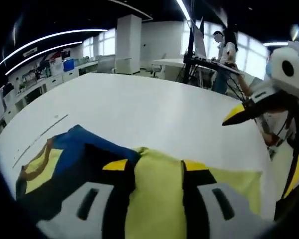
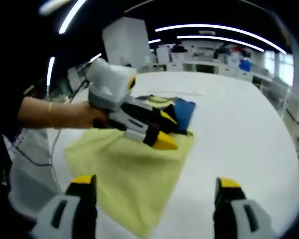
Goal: Fold the garment on the visible template until the final outline fits inside the template.
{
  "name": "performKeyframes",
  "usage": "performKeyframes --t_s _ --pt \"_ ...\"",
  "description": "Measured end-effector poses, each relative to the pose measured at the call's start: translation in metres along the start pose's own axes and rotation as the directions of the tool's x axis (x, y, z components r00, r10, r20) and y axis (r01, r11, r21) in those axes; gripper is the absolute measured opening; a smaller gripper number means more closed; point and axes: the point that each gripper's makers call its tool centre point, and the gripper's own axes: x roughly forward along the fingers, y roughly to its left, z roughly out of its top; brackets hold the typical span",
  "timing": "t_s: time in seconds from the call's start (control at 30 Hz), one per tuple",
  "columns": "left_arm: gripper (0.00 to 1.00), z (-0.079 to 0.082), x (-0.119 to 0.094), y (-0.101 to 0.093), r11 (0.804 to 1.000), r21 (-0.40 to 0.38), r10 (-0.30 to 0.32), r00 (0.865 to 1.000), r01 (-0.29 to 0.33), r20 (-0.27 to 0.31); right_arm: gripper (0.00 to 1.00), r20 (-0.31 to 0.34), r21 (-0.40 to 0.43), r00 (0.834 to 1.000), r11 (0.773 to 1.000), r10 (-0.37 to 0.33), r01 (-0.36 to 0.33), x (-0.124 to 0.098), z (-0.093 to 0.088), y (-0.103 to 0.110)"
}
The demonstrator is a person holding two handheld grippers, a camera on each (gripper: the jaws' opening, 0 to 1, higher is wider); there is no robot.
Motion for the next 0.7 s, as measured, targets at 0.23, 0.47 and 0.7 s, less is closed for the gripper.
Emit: performKeyframes --t_s 0.23,0.47,0.7 --pt "0.34 0.015 -0.01 0.001 0.999 0.037 0.02 0.998 -0.022 0.052 0.98 0.001 0.017 1.0 1.0 -0.011 0.011 0.001 -0.002 -0.005" --pt "0.49 0.021 -0.028 0.019 0.997 -0.045 0.068 0.993 -0.064 0.098 0.97 0.008 0.004 1.0 1.0 0.006 -0.006 0.003 0.002 -0.003" --pt "0.67 0.008 -0.066 0.032 0.993 -0.076 0.098 0.989 -0.09 0.108 0.99 0.016 -0.031 0.996 0.995 0.091 -0.09 0.004 0.013 0.011"
